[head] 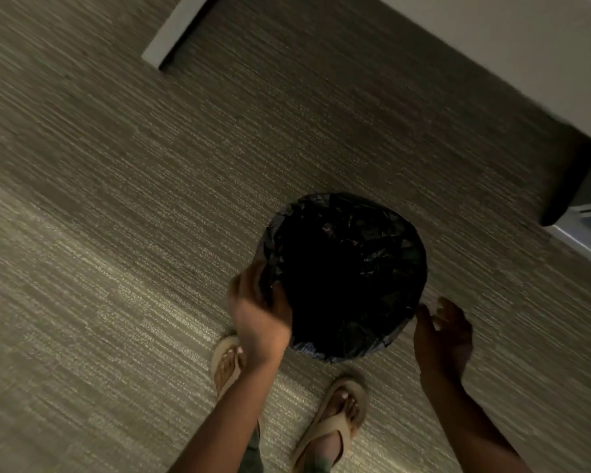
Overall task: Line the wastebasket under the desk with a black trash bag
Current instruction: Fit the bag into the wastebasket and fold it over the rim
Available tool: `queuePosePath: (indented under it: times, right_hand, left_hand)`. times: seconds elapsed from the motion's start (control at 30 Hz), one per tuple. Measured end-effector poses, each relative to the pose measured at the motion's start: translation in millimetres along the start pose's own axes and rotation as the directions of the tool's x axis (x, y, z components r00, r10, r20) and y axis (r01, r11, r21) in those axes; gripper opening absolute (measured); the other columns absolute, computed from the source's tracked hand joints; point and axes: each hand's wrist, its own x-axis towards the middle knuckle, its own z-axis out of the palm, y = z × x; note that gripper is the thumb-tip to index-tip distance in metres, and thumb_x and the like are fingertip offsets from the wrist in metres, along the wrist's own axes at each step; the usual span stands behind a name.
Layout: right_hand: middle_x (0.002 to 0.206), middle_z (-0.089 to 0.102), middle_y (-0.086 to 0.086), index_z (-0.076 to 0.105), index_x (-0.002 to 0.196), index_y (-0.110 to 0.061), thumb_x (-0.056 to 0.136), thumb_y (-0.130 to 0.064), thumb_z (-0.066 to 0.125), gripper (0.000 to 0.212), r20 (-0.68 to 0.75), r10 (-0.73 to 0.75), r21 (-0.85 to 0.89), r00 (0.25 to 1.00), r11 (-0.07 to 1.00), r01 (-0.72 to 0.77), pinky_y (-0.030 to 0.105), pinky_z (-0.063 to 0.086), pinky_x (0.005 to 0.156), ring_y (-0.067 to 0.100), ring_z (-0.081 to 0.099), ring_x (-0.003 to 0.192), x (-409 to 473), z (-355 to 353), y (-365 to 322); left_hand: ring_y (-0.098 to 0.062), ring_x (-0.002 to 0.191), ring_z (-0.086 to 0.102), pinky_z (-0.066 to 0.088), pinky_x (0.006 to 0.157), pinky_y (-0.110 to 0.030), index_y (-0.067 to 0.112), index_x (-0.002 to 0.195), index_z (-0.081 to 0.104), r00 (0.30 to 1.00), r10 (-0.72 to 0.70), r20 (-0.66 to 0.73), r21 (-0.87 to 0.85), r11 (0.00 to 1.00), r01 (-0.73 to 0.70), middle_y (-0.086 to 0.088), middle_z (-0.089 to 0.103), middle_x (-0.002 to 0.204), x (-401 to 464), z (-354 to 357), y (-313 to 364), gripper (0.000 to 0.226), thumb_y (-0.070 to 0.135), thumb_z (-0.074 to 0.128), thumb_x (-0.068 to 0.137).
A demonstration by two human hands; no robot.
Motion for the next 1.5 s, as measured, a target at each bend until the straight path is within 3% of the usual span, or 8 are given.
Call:
queuePosePath:
  times: [0.07, 0.13, 0.37, 0.57, 0.73, 1.0, 1.3, 1.5]
  right_hand:
    - [0.123, 0.069, 0.005, 0.066, 0.130, -0.020, 0.094, -0.030, 0.071, 0.037, 0.074, 0.120, 0.036, 0.990, 0.992, -0.123, 0.043, 0.054, 0.088, 0.024, 0.067, 0.104, -5, 3, 11]
    - [0.117, 0.075, 0.003, 0.071, 0.125, -0.024, 0.094, -0.030, 0.068, 0.032, 0.184, 0.159, 0.041, 0.970, 0.985, -0.169, 0.050, 0.060, 0.090, 0.024, 0.072, 0.101, -8, 7, 17]
    - [0.120, 0.075, 0.004, 0.074, 0.117, -0.028, 0.096, -0.015, 0.071, 0.025, 0.319, 0.135, 0.150, 0.938, 0.970, -0.190, 0.054, 0.061, 0.091, 0.029, 0.073, 0.106, -15, 11, 4]
    - [0.113, 0.076, 0.005, 0.073, 0.117, -0.013, 0.100, -0.005, 0.062, 0.023, 0.417, 0.062, 0.280, 0.907, 0.940, -0.193, 0.038, 0.056, 0.079, 0.023, 0.072, 0.103, -28, 29, -57]
    - [0.099, 0.080, -0.002, 0.073, 0.109, -0.017, 0.099, 0.000, 0.060, 0.024, 0.501, -0.068, 0.342, 0.863, 0.931, -0.125, 0.025, 0.060, 0.070, 0.011, 0.077, 0.089, -40, 86, -134]
    - [0.101, 0.073, 0.006, 0.064, 0.111, -0.010, 0.097, 0.002, 0.062, 0.018, 0.614, -0.163, 0.366, 0.773, 0.926, -0.096, 0.029, 0.060, 0.067, 0.022, 0.074, 0.088, -34, 211, -249]
    - [0.089, 0.068, 0.004, 0.065, 0.116, -0.008, 0.104, -0.005, 0.053, 0.018, 0.695, -0.064, 0.272, 0.716, 0.945, -0.180, 0.032, 0.055, 0.070, 0.016, 0.064, 0.075, -37, 266, -283]
    - [0.100, 0.071, 0.005, 0.060, 0.130, -0.009, 0.104, -0.013, 0.057, 0.026, 0.681, -0.050, 0.254, 0.731, 0.952, -0.172, 0.034, 0.055, 0.077, 0.020, 0.070, 0.089, -35, 258, -277]
  left_hand:
    - [-0.026, 0.119, 0.061, 0.055, 0.098, -0.044, 0.023, 0.135, 0.060, 0.957, -0.284, 0.061, -0.038, 0.957, 0.287, -0.006, 0.062, 0.129, -1, -9, -15, 0.048, 0.023, 0.074, 0.088]
    - [-0.022, 0.109, 0.068, 0.056, 0.091, -0.038, 0.035, 0.112, 0.068, 0.915, -0.367, 0.170, -0.117, 0.914, 0.388, 0.005, 0.072, 0.109, 1, -13, -21, 0.029, 0.021, 0.076, 0.088]
    - [-0.019, 0.093, 0.073, 0.062, 0.078, -0.035, 0.023, 0.103, 0.075, 0.892, -0.378, 0.248, -0.063, 0.913, 0.404, 0.005, 0.076, 0.095, 38, -22, -19, 0.022, 0.011, 0.078, 0.084]
    - [-0.013, 0.086, 0.074, 0.056, 0.071, -0.025, 0.033, 0.079, 0.075, 0.912, -0.318, 0.261, -0.109, 0.929, 0.355, 0.012, 0.078, 0.083, 88, -55, -14, 0.018, 0.017, 0.084, 0.079]
    - [-0.017, 0.096, 0.073, 0.059, 0.091, -0.037, 0.023, 0.100, 0.078, 0.937, -0.308, 0.164, -0.136, 0.934, 0.330, 0.007, 0.079, 0.094, 154, -103, -15, 0.021, 0.018, 0.082, 0.080]
    - [-0.024, 0.094, 0.070, 0.052, 0.076, -0.028, 0.007, 0.114, 0.074, 0.991, -0.113, -0.069, 0.038, 0.993, 0.116, -0.006, 0.074, 0.102, 277, -145, -10, 0.029, 0.013, 0.070, 0.086]
    - [-0.024, 0.087, 0.067, 0.052, 0.078, -0.029, -0.001, 0.112, 0.074, 0.962, -0.264, -0.064, -0.080, 0.963, 0.258, -0.016, 0.072, 0.100, 335, -156, -13, 0.033, -0.004, 0.060, 0.082]
    - [-0.023, 0.106, 0.064, 0.048, 0.091, -0.028, 0.005, 0.128, 0.067, 0.957, -0.288, -0.026, -0.095, 0.954, 0.284, -0.008, 0.069, 0.115, 325, -157, -21, 0.039, 0.015, 0.066, 0.091]
